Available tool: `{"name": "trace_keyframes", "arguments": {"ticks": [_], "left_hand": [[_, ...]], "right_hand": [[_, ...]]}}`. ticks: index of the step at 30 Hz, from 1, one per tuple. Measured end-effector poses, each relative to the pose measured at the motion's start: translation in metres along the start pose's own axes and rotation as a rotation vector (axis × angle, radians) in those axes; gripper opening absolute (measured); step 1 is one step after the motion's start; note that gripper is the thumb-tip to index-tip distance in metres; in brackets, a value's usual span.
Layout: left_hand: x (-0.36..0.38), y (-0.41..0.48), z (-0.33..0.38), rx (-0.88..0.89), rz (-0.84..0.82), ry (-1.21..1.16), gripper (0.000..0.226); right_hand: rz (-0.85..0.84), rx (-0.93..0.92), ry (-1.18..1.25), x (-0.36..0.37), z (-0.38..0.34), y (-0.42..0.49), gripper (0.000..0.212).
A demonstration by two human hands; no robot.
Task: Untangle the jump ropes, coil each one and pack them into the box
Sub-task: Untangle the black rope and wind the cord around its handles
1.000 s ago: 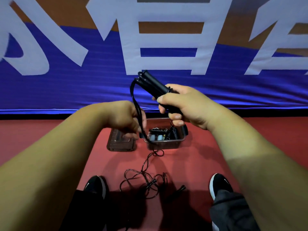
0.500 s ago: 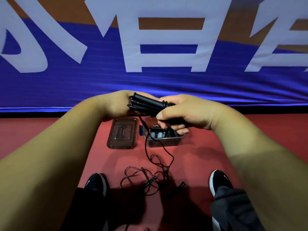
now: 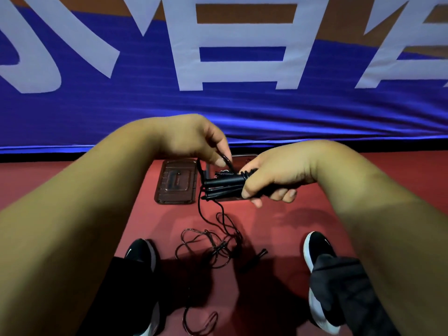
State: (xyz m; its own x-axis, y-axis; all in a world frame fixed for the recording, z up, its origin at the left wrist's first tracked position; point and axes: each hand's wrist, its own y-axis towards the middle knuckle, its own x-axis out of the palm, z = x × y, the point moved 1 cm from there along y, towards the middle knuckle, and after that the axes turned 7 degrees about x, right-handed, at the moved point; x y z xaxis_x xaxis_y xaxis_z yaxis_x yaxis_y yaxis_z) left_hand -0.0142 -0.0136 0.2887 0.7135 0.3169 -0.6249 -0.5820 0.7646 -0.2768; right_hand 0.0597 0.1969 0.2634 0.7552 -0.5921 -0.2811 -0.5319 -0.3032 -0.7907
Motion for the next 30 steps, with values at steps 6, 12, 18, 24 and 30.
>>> {"name": "trace_keyframes", "arguments": {"ticks": [6, 12, 18, 24, 30], "left_hand": [[0.018, 0.017, 0.03, 0.059, 0.265, 0.347, 0.015], [0.02, 0.021, 0.027, -0.018, 0.292, 0.466, 0.033], [0.03, 0.03, 0.017, -0.116, 0.325, 0.549, 0.023], [0.044, 0.038, 0.026, -0.175, 0.522, 0.508, 0.011], [0.038, 0.037, 0.024, -0.117, 0.45, -0.267, 0.009]], "right_hand": [[0.182, 0.057, 0.179, -0.008, 0.009, 0.018, 0.018], [0.52, 0.007, 0.321, -0.022, 0.01, 0.039, 0.037], [0.427, -0.081, 0.629, -0.015, 0.002, 0.039, 0.012], [0.546, -0.156, 0.712, -0.017, -0.001, 0.049, 0.021], [0.321, -0.244, 1.069, -0.024, 0.002, 0.04, 0.016]]}}
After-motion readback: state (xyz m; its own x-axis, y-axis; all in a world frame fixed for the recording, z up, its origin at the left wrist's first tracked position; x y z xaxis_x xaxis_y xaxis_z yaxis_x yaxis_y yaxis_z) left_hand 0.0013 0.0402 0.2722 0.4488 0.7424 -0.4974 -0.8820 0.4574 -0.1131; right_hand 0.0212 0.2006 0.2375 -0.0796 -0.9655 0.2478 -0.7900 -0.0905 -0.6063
